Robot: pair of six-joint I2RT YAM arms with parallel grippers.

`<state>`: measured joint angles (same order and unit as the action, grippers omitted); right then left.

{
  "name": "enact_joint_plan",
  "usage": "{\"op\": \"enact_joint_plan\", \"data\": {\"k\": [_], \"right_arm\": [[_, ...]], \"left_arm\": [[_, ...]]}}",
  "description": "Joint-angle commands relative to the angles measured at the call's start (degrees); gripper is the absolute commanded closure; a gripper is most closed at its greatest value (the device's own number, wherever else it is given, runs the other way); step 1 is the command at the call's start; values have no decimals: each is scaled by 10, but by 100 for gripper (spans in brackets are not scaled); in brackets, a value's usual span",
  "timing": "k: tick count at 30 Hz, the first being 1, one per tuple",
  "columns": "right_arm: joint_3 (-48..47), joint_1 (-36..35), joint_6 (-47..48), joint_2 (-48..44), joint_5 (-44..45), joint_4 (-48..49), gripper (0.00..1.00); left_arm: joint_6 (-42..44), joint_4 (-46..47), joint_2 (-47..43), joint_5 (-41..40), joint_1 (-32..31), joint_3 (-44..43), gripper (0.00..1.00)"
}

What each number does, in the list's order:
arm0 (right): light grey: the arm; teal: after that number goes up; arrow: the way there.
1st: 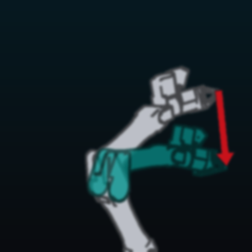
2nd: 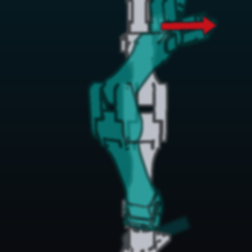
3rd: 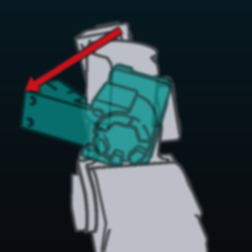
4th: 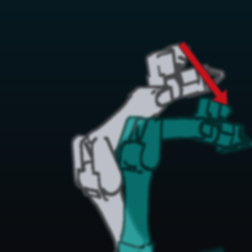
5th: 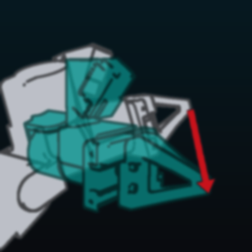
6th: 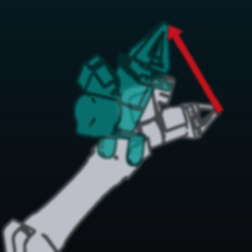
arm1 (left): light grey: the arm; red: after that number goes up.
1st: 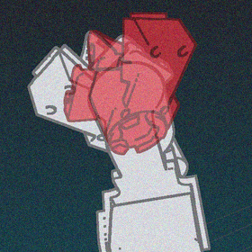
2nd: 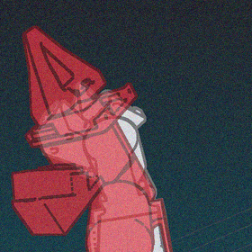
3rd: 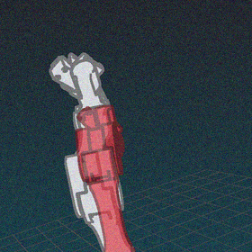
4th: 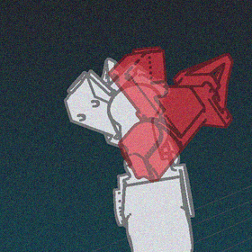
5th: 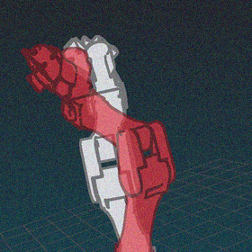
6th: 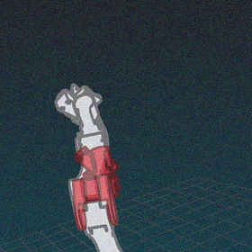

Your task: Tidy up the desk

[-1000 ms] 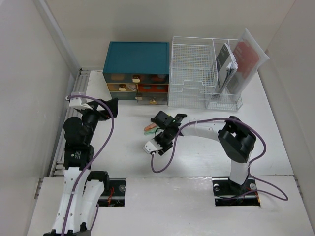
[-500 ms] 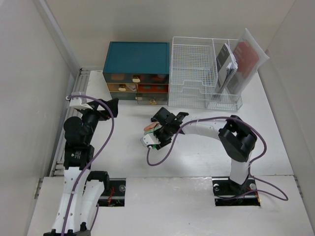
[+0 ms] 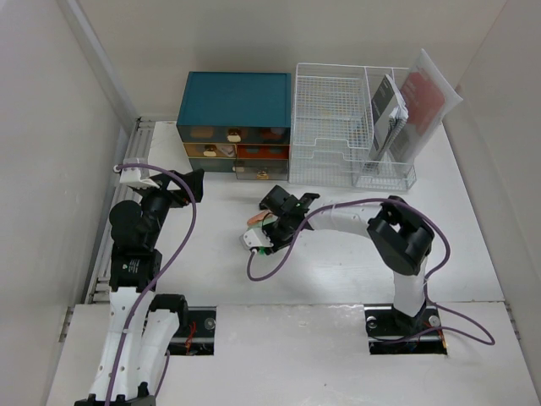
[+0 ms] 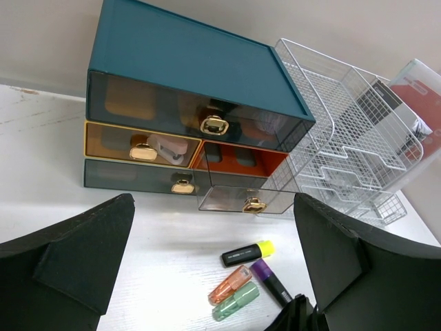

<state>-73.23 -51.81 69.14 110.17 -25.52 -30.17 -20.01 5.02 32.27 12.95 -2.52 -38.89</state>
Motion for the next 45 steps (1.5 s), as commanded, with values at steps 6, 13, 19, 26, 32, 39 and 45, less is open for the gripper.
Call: {"op": "enact_joint_plan", "data": {"k": [6, 13, 19, 26, 32, 39, 45], "right_arm": [[-32, 0, -29, 1, -16, -17, 86], [-107, 0, -104, -88, -7, -12, 88], [-173, 0, -146, -122, 112, 66, 88], [-181, 0, -186, -103, 374, 214, 88], [-217, 11, -180, -35, 448, 248, 87], [-292, 43, -175, 17, 453, 248, 85], [-289, 48, -175, 29, 448, 248, 58]], "left_arm": [[1, 39, -12, 8, -2, -6, 0], [1, 39, -12, 2, -2, -6, 0], [1, 39, -12, 2, -2, -6, 0], [1, 39, -12, 2, -2, -6, 0], [1, 39, -7, 2, -2, -6, 0], [1, 39, -7, 2, -2, -6, 0], [1, 39, -7, 2, -2, -6, 0]]}}
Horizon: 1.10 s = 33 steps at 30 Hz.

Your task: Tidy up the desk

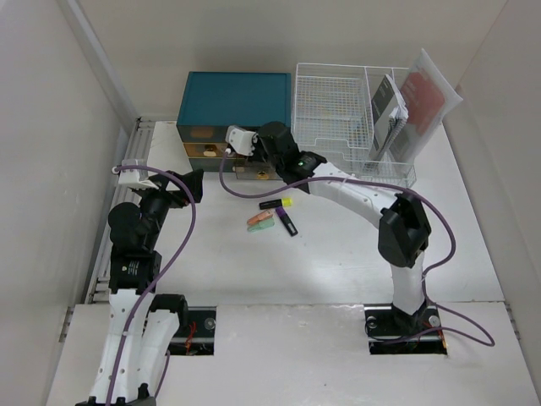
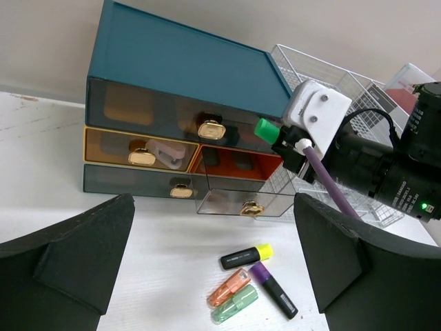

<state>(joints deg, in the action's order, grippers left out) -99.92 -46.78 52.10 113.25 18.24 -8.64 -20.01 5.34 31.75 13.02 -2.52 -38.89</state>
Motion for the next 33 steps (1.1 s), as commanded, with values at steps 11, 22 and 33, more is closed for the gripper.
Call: {"op": "enact_joint_plan", "data": {"k": [11, 22, 33], "right_arm": [[9, 3, -48, -43, -22, 33, 53], [136, 88, -392, -216, -299, -84, 46], [390, 116, -531, -319, -296, 14, 0]], "left_arm": [[1, 35, -2, 2, -2, -6, 0], [1, 35, -2, 2, -2, -6, 0], [1, 35, -7, 7, -2, -6, 0]]}}
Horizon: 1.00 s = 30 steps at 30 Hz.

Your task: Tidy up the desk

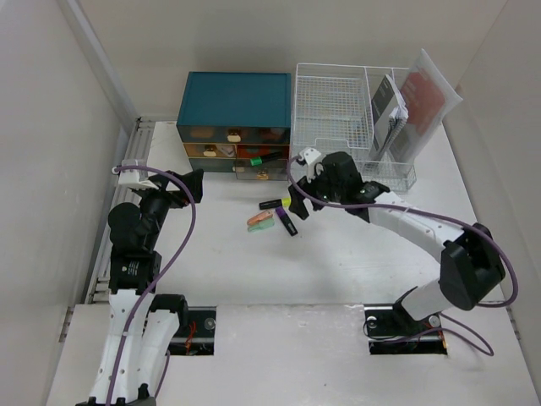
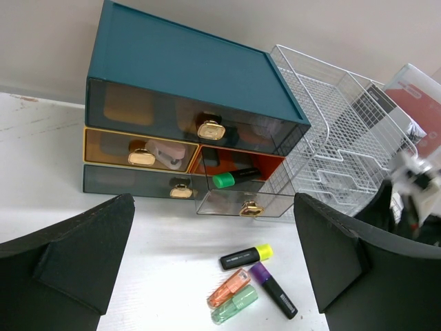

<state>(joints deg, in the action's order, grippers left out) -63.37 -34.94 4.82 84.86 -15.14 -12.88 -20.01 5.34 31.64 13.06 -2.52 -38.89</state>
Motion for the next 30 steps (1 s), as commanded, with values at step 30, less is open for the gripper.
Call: {"op": "enact_joint_plan", "data": {"k": [30], "right_arm": [[9, -108, -108, 167, 245, 111, 28]], "left_arm": [[1, 35, -1, 12, -2, -6, 0]]}}
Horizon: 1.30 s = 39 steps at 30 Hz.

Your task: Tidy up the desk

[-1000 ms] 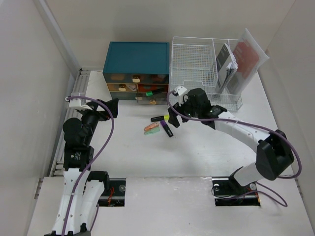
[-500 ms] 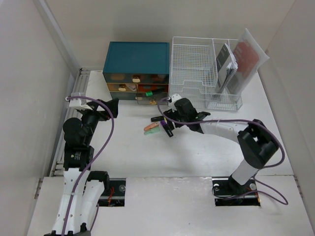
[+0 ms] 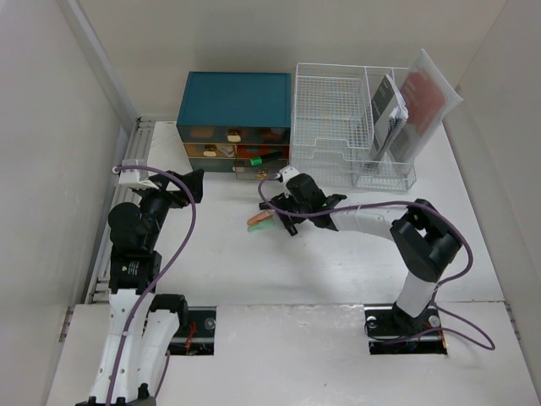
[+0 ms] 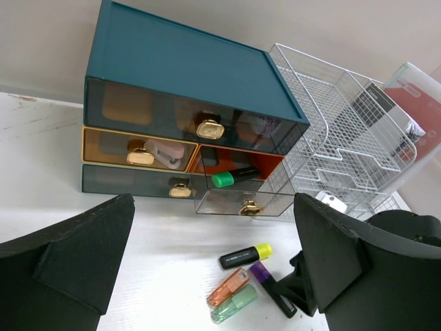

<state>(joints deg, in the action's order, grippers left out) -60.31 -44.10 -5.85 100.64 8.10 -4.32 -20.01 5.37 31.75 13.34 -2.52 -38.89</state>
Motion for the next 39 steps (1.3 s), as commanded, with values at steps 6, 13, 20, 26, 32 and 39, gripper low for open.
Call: {"op": "enact_joint_plan", "data": {"k": [6, 13, 20, 26, 32, 39], "right_arm": [[-32, -27, -1, 35, 12, 26, 30], [-32, -33, -1, 46, 24, 26, 37], [-32, -33, -1, 57, 13, 26, 46], [-22, -33, -1, 57, -18, 26, 54], [-9, -33, 16, 23, -103, 43, 74], [-43, -44, 147, -63, -107, 10, 93]], "left_arm": [[1, 35, -2, 9, -2, -6, 0], [1, 35, -2, 9, -2, -6, 0], [1, 35, -2, 9, -2, -6, 0], [1, 35, -2, 9, -2, -6, 0], [1, 35, -2, 4, -2, -6, 0], [1, 35, -2, 4, -2, -6, 0]]}}
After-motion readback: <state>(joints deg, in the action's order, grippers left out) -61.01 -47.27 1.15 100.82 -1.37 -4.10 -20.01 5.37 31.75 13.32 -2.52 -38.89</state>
